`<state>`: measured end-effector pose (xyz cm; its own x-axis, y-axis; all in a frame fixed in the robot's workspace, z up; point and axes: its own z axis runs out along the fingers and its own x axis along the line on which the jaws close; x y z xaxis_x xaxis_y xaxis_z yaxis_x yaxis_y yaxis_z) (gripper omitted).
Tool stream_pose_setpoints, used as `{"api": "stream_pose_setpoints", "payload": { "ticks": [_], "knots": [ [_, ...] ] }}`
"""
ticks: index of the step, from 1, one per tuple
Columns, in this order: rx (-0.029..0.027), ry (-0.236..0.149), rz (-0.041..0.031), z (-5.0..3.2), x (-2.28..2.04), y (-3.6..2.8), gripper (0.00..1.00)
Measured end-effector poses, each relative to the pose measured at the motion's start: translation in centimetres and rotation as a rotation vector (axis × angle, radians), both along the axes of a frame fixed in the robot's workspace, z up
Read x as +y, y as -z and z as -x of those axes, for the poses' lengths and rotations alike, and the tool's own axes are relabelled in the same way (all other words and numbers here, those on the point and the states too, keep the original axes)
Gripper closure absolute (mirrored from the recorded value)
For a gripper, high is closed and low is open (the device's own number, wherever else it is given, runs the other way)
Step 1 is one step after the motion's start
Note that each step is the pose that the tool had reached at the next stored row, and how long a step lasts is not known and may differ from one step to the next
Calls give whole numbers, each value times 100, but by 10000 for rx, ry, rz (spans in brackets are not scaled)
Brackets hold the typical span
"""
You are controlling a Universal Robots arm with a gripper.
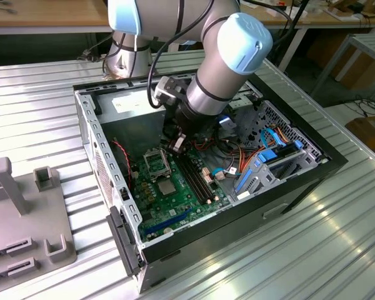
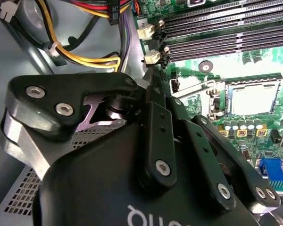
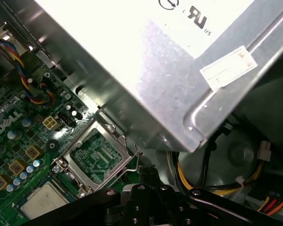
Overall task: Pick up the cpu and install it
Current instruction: 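Close the cpu cover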
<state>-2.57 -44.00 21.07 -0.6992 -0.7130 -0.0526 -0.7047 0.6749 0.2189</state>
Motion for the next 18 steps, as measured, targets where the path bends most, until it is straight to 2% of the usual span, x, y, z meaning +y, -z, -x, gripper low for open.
{"api": "stream_pose_setpoints", "payload": {
  "ticks": [7,18],
  "knots": [
    [1,-6,3,18,0,19,89],
    [-6,-126,1,51,0,2,89]
  ]
}}
